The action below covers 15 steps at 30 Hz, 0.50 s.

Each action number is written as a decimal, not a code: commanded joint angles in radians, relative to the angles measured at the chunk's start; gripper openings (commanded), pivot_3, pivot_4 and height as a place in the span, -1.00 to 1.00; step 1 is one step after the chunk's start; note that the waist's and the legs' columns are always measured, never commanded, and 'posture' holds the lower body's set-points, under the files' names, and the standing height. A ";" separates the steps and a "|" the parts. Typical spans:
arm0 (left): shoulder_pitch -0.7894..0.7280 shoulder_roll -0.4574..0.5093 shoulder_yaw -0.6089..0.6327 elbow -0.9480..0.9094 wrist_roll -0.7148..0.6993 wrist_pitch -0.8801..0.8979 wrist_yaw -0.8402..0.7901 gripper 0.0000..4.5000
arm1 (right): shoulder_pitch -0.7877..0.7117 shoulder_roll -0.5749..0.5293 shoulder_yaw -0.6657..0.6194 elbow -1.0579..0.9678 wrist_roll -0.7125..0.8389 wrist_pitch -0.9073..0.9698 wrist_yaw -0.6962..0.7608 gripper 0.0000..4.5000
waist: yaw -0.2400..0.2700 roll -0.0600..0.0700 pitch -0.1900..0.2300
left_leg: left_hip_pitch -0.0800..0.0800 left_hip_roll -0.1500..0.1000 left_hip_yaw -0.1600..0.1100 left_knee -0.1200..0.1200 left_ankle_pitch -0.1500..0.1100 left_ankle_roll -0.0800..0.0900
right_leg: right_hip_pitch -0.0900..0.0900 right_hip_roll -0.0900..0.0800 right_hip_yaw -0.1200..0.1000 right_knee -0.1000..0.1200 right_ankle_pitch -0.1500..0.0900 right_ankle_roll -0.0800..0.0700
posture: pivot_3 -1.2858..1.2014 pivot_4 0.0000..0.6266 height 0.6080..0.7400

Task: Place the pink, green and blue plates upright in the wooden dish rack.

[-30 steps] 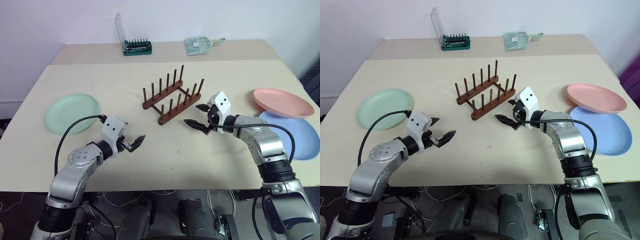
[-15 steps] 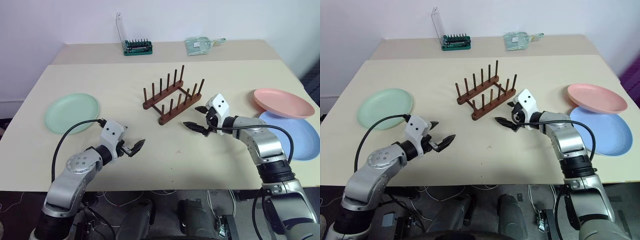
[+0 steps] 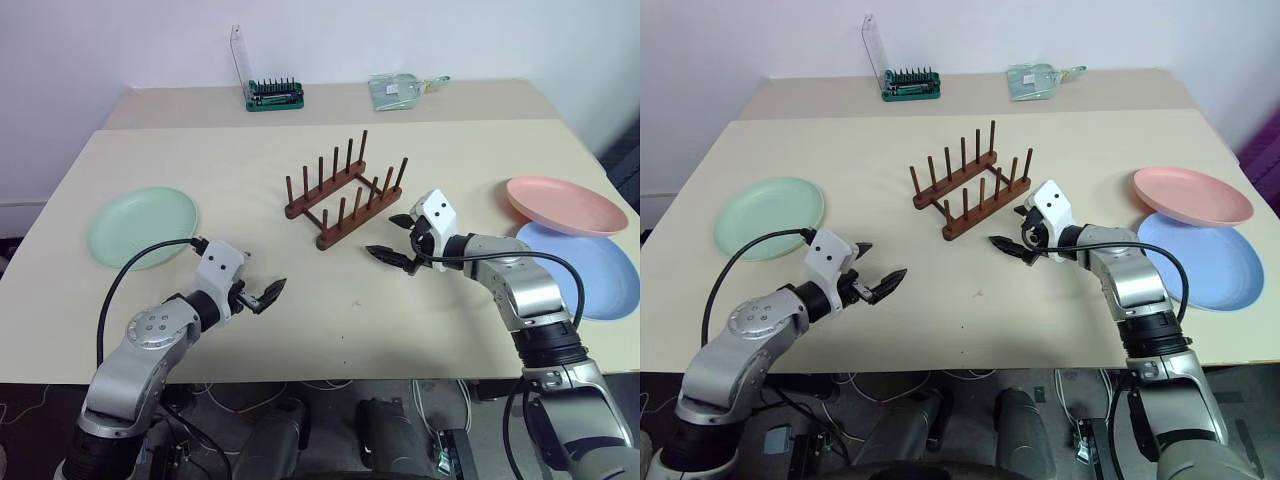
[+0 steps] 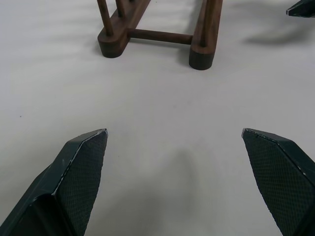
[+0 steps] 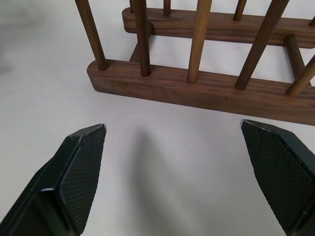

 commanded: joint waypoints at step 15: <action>-0.008 0.001 0.012 -0.012 -0.023 -0.014 -0.013 1.00 | -0.034 0.011 -0.015 -0.011 0.002 -0.009 -0.006 0.98 | -0.001 0.000 0.000 | 0.000 0.000 0.000 0.000 0.000 0.000 | 0.000 0.000 0.000 0.000 0.000 0.000 | 0.03 -0.52 1.00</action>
